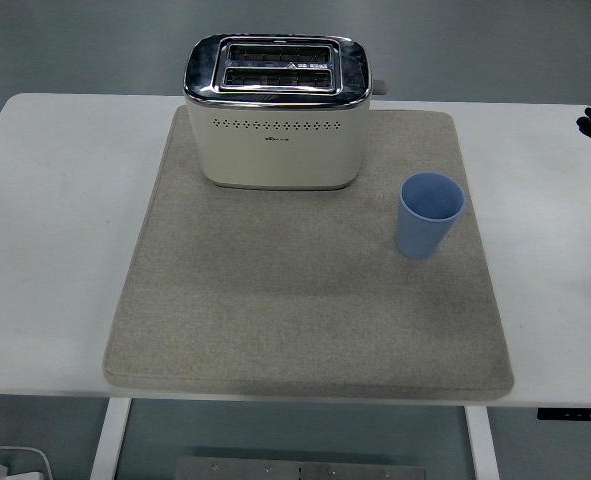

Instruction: Put the water cup in front of the bread machine

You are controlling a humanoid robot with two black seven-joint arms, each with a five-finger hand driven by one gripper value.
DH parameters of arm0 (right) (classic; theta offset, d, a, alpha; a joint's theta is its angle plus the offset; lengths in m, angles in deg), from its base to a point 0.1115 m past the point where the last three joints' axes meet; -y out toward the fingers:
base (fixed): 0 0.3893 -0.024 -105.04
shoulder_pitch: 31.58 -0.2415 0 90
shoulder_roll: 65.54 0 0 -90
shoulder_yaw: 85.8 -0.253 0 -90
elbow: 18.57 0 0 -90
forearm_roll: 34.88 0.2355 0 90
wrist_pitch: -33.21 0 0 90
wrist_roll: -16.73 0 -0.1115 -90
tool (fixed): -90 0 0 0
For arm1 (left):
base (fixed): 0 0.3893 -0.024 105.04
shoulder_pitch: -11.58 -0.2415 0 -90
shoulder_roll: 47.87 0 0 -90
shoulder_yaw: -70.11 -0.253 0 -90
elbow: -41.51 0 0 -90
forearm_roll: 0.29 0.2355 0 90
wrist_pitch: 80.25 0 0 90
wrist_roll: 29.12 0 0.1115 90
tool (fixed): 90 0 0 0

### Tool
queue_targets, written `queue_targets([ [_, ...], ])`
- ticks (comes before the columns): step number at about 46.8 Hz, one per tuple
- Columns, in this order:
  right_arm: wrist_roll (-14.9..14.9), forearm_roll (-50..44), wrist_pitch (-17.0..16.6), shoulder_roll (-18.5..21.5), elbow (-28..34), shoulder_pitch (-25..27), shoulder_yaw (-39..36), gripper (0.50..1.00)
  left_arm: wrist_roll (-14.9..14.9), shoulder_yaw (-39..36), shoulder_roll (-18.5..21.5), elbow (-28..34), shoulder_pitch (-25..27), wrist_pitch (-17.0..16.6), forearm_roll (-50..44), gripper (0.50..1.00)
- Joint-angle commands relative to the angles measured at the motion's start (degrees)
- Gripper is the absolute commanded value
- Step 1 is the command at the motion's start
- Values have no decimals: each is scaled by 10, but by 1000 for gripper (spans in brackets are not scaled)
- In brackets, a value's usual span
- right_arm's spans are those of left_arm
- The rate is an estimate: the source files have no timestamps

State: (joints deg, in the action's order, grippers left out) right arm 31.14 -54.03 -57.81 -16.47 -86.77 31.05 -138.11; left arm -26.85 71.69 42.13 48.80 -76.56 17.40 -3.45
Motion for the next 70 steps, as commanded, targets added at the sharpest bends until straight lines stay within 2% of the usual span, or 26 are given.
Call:
queue_targets([
  [1,0,-5,-5,-2,-2,10,5,942,0,-1,0,0,0,0,0,999],
  [4,0,-11,-9,-7,-15,21,8,942,0,0,0,0,0,0,0,999],
  [11,1,-63,-7,-49,-76,50,8,942,0,0,0,0,0,0,0,999],
  [15,2,-79,-4,-56,-86,62,7,942,0,0,0,0,0,0,0,999],
  [22,10,-90,-5,-63,-103,85,9,942,0,0,0,0,0,0,0,999],
  [40,30,-220,-4,-70,-138,116,11,942,0,0,0,0,0,0,0,999],
  [47,46,-277,12,-68,-144,120,26,940,0,0,0,0,0,0,0,999],
  [54,45,-336,28,-60,-146,121,36,940,0,0,0,0,0,0,0,999],
  [63,37,-342,30,-52,-146,117,45,940,0,0,0,0,0,0,0,999],
  [70,1,-343,30,-31,-146,108,55,940,0,0,0,0,0,0,0,999],
])
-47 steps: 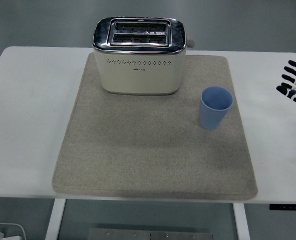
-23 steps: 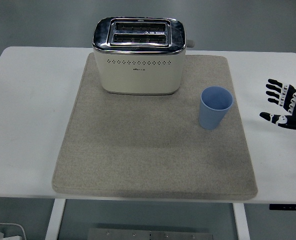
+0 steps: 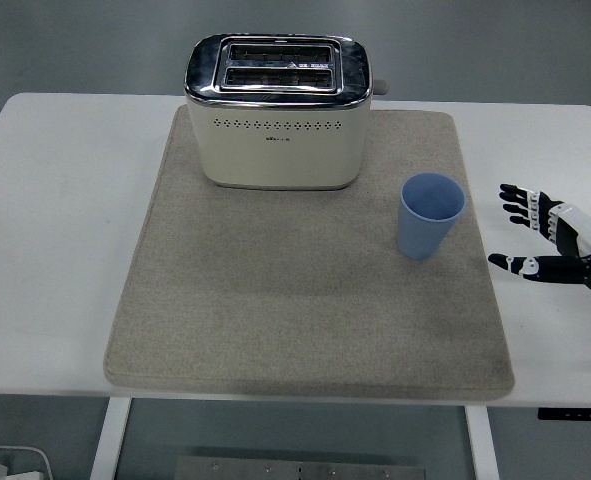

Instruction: Put the water cup in front of the bread machine

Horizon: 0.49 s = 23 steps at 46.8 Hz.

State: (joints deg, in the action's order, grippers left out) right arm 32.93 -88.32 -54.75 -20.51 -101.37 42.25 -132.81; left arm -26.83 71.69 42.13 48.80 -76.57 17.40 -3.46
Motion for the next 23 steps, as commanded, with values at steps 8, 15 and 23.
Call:
queue_targets([
  [8,-39,0,-1,20,4,-31,17,940,0,0,0,0,0,0,0,999],
  [15,-42,0,-1,21,8,-40,24,940,0,0,0,0,0,0,0,999],
  [23,-59,1,-1,28,8,-41,24,940,0,-1,0,0,0,0,0,999],
])
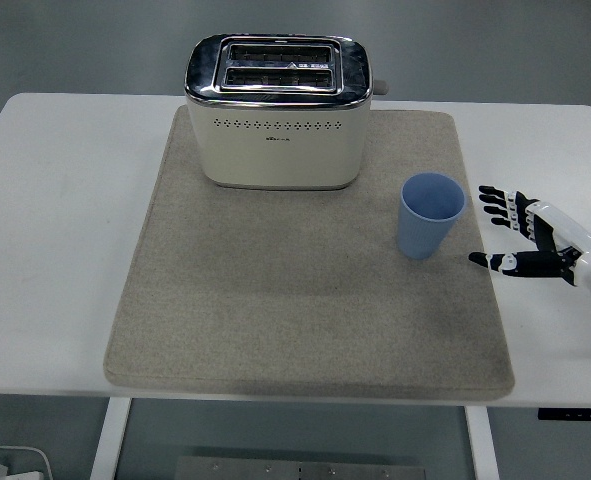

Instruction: Put the water cup in front of the bread machine

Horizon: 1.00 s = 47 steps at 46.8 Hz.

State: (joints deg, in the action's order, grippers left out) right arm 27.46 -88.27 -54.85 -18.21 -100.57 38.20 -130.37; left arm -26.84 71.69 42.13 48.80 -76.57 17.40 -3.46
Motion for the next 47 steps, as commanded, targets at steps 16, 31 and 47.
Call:
queue_targets([
  [16,-26,3,1,37,6,-15,0,940,0,0,0,0,0,0,0,999],
  [31,-27,7,1,52,18,-33,7,940,0,0,0,0,0,0,0,999],
  [47,-33,6,2,74,36,-50,14,940,0,0,0,0,0,0,0,999],
])
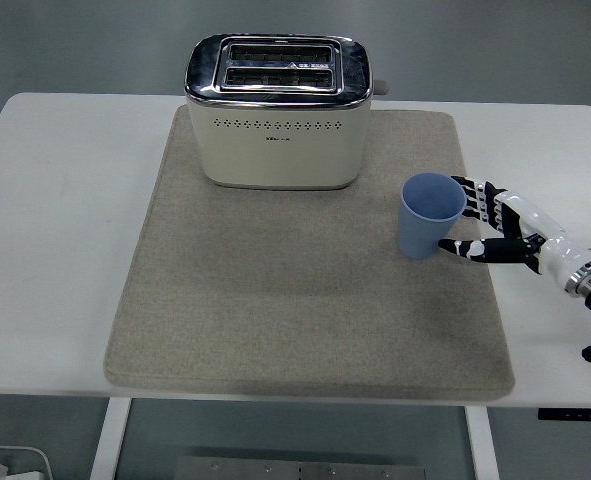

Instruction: Put the water cup in front of the bread machine

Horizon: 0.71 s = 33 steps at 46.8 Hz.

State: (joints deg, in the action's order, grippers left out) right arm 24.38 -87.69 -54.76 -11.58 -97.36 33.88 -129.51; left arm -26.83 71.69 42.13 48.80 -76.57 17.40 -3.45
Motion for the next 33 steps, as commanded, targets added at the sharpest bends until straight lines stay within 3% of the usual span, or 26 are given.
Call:
queue_targets([
  [1,-3,0,1,10,6,-9,8,940,0,0,0,0,0,0,0,999],
  [33,-8,1,7,35,21,-28,24,940,0,0,0,0,0,0,0,999],
])
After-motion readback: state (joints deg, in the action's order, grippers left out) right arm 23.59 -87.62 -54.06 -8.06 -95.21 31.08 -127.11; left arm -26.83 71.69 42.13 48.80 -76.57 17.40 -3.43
